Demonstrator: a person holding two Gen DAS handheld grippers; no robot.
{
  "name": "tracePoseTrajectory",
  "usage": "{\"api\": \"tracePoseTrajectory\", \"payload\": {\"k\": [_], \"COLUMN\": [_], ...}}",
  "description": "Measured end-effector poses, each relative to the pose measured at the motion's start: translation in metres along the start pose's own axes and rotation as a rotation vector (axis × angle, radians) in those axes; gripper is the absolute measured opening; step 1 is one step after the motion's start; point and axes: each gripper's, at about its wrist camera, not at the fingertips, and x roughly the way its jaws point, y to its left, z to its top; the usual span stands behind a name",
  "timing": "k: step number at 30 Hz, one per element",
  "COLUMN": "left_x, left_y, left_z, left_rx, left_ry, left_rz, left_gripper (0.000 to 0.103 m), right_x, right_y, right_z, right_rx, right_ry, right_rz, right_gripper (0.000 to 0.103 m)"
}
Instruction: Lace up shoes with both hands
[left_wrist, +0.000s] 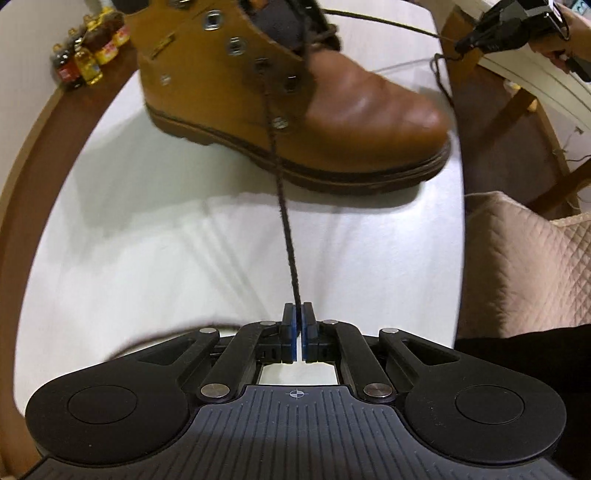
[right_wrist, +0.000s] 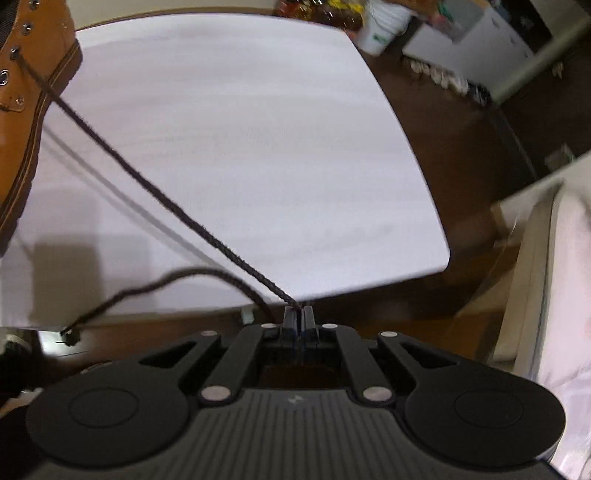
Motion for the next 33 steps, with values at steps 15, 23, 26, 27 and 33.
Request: {"api": "tracePoseTrajectory", "payload": {"k": [15, 23, 26, 27, 33], "left_x": [-0.013, -0.041, -0.052, -0.056, -0.061], "left_y": [-0.01, 0.006, 0.011, 0.013, 0.009], "left_z": [0.007, -0.01, -0.019, -0.022, -0.024], "left_rx": [-0.046, -0.081, -0.103, -0.113, -0.121], "left_ry": [-0.039, -0.084, -0.106, -0.119, -0.214], "left_rz": [-0.051, 0.002, 0.037, 0.047, 0.021], "left_gripper": [0.004, 0.013, 0.015, 0.017, 0.02], "right_x": [-0.069, -0.116, -0.112, -0.106, -0.067], "right_y": [0.034, 0.083, 0.071, 0.065, 0.061], "right_z": [-0.031, 0.032, 0.058, 0.064, 0.054], "right_rx": [0.235, 0.266, 0.428, 0.479, 0.652], "right_ry": [0.169, -0.01, -0.141, -0.18, -0.232], "right_rz": [0.717, 1.276, 1.315, 1.265, 1.069], "right_gripper": [0.002, 0.002, 0.002, 0.002, 0.002]}}
